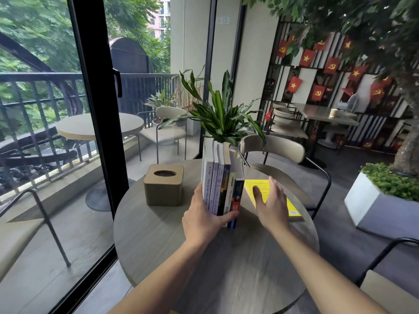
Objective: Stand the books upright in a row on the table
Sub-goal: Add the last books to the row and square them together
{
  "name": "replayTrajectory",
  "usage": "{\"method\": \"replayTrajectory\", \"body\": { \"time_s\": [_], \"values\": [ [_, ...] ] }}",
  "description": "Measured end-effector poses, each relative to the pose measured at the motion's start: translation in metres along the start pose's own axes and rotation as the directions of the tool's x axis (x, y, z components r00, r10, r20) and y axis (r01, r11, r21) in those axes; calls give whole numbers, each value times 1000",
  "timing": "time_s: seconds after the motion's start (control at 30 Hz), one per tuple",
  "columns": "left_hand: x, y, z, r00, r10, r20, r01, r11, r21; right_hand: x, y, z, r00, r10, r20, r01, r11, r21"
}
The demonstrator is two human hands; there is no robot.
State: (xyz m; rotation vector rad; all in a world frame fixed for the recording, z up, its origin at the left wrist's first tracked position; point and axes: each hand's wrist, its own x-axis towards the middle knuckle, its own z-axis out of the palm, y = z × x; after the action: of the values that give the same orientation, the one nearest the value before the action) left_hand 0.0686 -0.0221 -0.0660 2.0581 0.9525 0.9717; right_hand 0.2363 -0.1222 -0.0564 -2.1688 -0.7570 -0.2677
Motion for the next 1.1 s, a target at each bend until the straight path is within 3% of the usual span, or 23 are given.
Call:
{"method": "replayTrajectory", "body": {
  "time_s": [0.1, 0.2, 0.4, 0.6, 0.7, 0.77, 0.93, 1.1],
  "values": [
    [0, 0, -1, 1000, 2, 15, -2, 1000, -11, 7, 27, -1, 966, 188, 175, -120, 931, -344],
    [1, 0, 0, 1000, -6, 18, 6, 1000, 3, 9, 41, -5, 921, 281, 270, -102, 841, -531],
    [1, 0, 0, 1000, 0, 20, 0, 1000, 7, 22, 30, -18, 863, 421, 277, -214, 804, -555],
    [1, 0, 0, 1000, 6, 27, -6, 1000, 2, 38, 29, -30, 824, 540, 171, -348, 720, -600],
    [1, 0, 0, 1000, 13, 27, -13, 1000, 6, 50, 34, -35, 758, 601, 254, -422, 748, -512],
    [1, 0, 0, 1000, 8, 21, -8, 1000, 12, 52, 37, -36, 759, 577, 301, -443, 798, -409],
    [0, 1, -2, 999, -2, 32, 2, 1000, 8, 38, 20, -31, 880, 439, 181, -385, 883, -269],
    [1, 2, -4, 999, 7, 45, -7, 1000, -2, 21, 2, -24, 957, 288, 26, -288, 957, 27]
  ]
}}
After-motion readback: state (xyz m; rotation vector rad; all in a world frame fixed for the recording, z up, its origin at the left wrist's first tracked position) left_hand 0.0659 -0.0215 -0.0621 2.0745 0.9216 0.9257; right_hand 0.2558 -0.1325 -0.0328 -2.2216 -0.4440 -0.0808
